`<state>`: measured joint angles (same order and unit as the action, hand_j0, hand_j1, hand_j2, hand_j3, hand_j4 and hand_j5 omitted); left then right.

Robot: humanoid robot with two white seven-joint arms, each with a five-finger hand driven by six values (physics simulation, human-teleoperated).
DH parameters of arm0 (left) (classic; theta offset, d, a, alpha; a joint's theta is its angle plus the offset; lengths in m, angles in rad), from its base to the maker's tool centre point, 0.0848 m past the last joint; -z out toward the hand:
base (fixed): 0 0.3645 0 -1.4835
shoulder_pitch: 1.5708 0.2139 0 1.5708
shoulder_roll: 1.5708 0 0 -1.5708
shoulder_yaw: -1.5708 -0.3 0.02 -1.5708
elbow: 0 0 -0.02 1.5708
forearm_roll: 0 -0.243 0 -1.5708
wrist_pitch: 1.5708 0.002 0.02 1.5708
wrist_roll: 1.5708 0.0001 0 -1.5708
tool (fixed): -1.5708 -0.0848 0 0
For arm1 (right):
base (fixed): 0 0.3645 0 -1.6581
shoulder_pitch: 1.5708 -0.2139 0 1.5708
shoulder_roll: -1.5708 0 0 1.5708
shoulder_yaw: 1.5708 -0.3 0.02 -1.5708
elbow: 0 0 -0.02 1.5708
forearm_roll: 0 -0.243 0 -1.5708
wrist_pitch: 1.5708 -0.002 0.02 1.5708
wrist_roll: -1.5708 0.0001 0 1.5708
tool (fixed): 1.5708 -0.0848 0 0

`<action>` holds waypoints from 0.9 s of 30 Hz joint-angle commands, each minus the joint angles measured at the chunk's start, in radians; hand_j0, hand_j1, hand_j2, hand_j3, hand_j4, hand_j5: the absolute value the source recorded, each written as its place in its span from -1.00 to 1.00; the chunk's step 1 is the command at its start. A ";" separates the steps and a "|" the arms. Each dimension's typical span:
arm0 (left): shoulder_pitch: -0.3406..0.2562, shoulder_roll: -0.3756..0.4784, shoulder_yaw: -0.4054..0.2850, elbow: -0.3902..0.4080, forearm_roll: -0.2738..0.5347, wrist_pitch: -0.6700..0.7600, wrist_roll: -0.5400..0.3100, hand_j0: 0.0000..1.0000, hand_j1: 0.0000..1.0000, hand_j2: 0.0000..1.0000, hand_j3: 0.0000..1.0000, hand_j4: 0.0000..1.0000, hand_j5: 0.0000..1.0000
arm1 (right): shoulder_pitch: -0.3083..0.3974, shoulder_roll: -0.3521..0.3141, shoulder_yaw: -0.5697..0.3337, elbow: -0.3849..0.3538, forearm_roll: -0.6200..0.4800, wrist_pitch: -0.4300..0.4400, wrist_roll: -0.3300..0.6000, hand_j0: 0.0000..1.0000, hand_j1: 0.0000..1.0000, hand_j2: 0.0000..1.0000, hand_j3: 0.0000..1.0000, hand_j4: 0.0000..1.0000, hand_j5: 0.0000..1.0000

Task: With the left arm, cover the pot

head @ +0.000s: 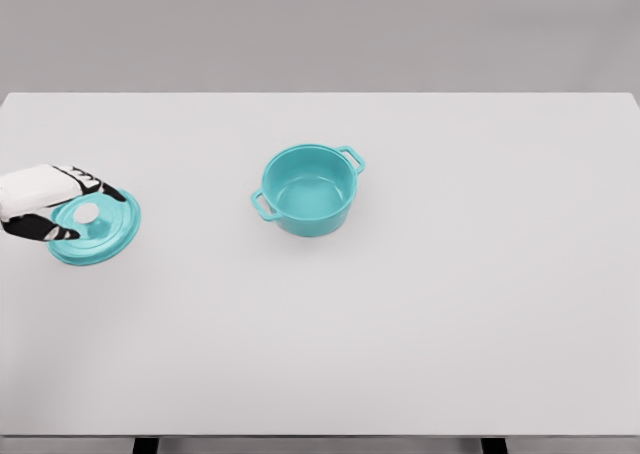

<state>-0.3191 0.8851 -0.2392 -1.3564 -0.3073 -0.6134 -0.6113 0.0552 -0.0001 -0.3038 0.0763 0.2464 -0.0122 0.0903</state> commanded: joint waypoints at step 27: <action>-0.052 -0.075 -0.002 0.152 -0.065 0.003 0.000 0.45 0.45 0.45 0.45 0.45 0.45 | 0.000 0.000 0.000 0.000 0.001 0.000 0.000 1.00 1.00 1.00 1.00 1.00 1.00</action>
<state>-0.3712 0.8093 -0.2412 -1.2074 -0.3769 -0.6134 -0.6112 0.0552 -0.0001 -0.3038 0.0764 0.2468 -0.0122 0.0903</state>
